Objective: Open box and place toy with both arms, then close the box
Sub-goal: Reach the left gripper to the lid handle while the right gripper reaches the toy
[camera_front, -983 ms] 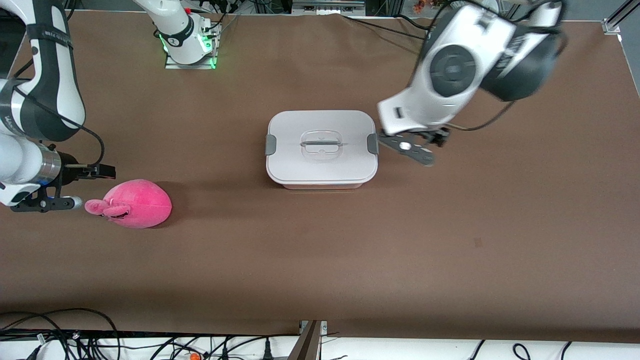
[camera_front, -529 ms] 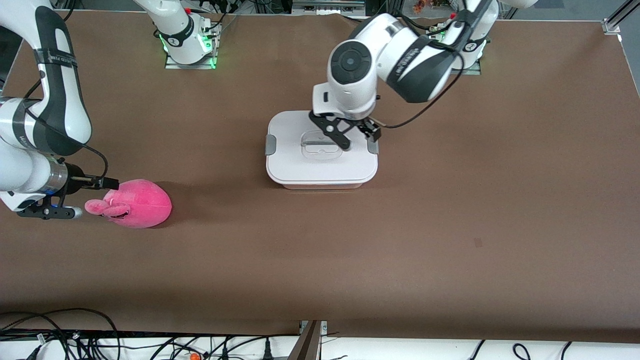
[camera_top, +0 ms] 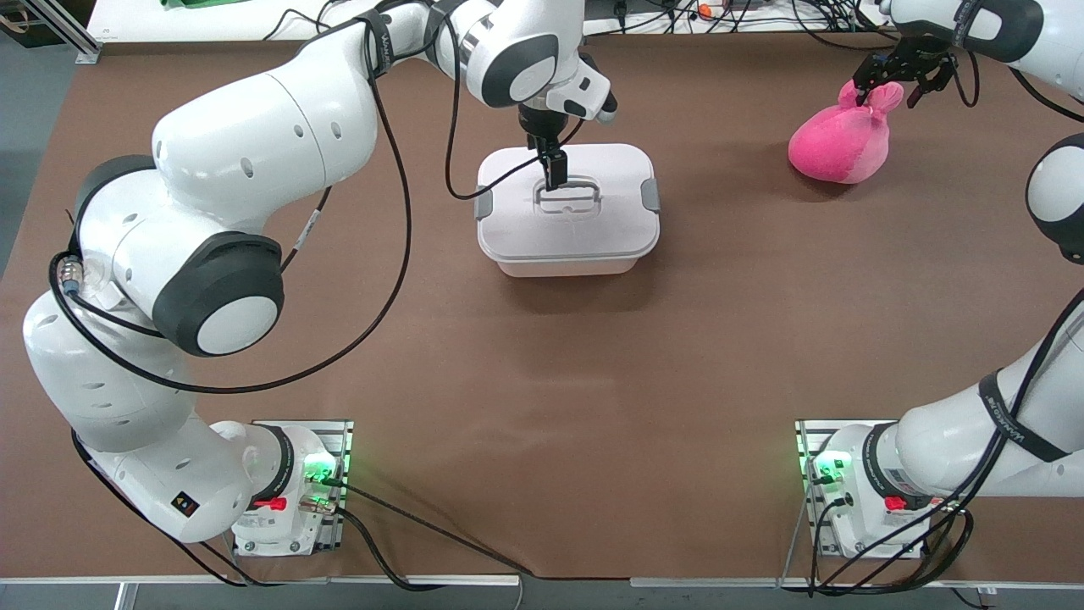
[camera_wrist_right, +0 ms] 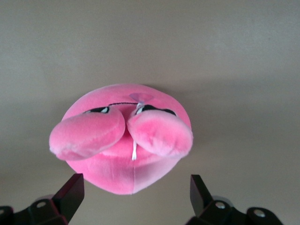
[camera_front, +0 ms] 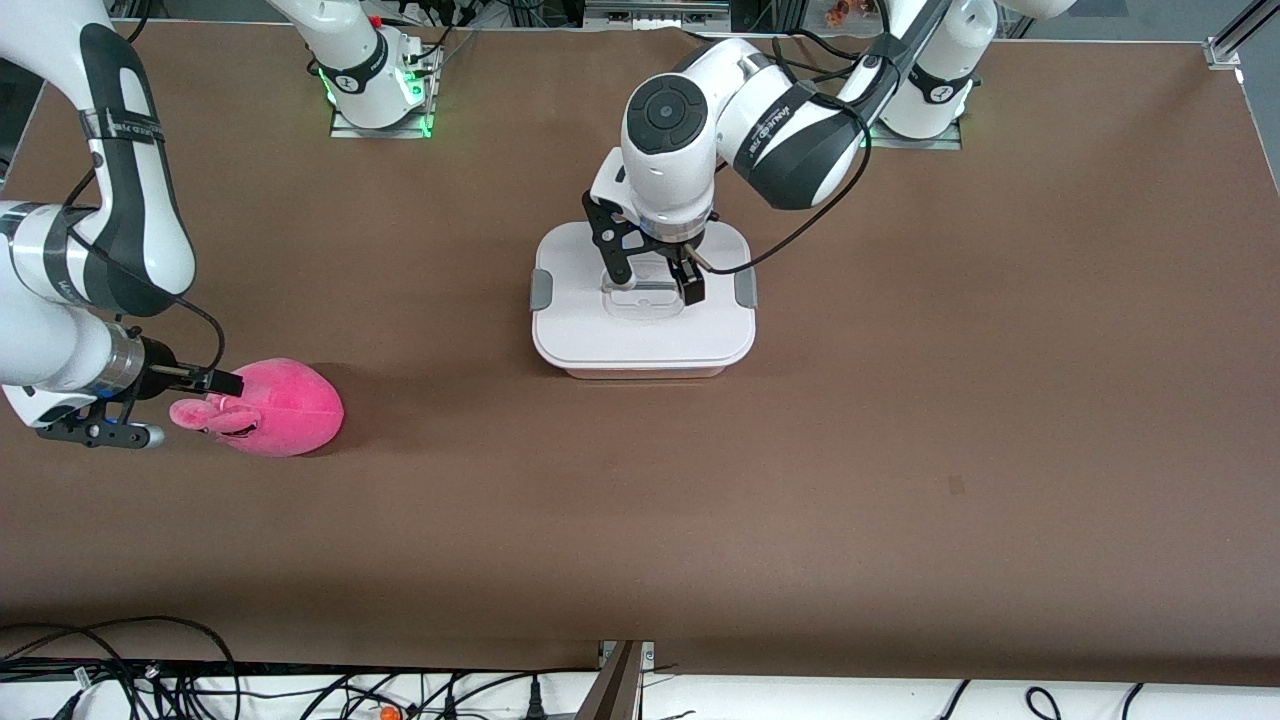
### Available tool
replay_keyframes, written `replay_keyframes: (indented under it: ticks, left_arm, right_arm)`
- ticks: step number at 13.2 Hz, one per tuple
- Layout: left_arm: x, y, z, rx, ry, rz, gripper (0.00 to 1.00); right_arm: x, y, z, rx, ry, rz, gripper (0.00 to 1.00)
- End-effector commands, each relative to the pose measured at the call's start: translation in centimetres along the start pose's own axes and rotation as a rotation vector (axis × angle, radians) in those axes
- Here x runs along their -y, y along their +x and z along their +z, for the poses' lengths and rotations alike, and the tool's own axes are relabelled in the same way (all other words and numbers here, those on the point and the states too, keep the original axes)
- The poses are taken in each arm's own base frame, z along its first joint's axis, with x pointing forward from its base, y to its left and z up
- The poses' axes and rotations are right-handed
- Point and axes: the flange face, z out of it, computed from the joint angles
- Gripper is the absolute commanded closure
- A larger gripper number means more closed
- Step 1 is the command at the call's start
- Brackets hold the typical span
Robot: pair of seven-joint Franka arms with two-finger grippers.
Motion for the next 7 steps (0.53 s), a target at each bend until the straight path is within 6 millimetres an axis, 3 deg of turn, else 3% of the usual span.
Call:
replay_keyframes:
  ticks: [1, 3, 6, 7]
  left_arm:
    - [-0.5, 1.8, 2.1, 0.004, 0.046, 0.095, 0.0]
    - [-1.1, 3.0, 4.0, 0.003, 0.06, 0.117, 0.0]
    - [-1.0, 3.5, 5.3, 0.012, 0.082, 0.138, 0.03]
    - [-1.0, 3.5, 5.5, 0.014, 0.083, 0.139, 0.21]
  right_arm:
    - [0.6, 0.2, 1.2, -0.004, 0.016, 0.005, 0.0]
    - [0.9, 0.3, 1.6, -0.007, 0.017, 0.002, 0.0]
    - [1.1, 0.7, 2.5, -0.021, 0.017, -0.006, 0.0]
    - [1.3, 0.8, 2.7, -0.024, 0.017, -0.009, 0.0]
